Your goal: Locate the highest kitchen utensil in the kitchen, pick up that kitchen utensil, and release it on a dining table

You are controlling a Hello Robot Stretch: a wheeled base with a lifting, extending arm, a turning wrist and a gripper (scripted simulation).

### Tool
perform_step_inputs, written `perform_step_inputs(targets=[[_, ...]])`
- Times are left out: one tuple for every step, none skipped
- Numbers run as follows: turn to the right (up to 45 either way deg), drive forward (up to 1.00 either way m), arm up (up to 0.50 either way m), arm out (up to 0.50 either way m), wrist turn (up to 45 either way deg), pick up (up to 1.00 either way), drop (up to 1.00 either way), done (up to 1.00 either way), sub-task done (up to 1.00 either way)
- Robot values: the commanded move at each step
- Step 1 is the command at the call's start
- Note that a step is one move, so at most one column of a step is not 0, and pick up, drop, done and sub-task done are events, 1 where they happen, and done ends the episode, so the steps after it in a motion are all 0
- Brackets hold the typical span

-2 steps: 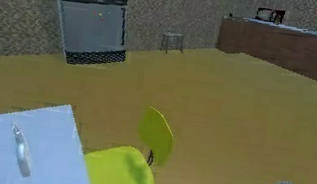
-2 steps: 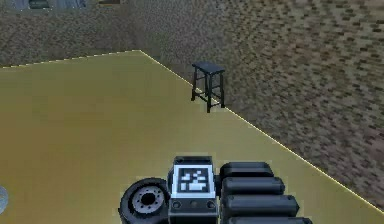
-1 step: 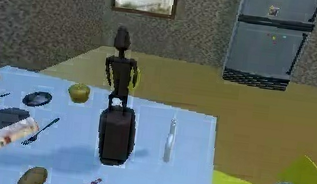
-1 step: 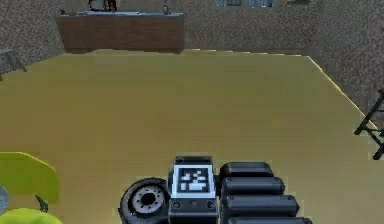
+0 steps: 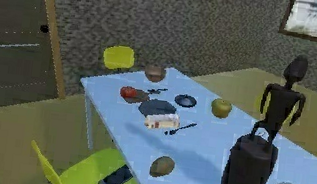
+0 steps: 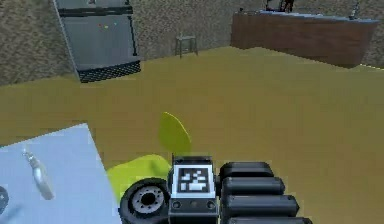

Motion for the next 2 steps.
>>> perform_step_inputs(targets=[[0.0,0.1,0.0,0.0,0.0,0.0,0.0,0.0,0.0],[-45.0,0.0,0.0,0.0,0.0,0.0,0.0,0.0,0.0]])
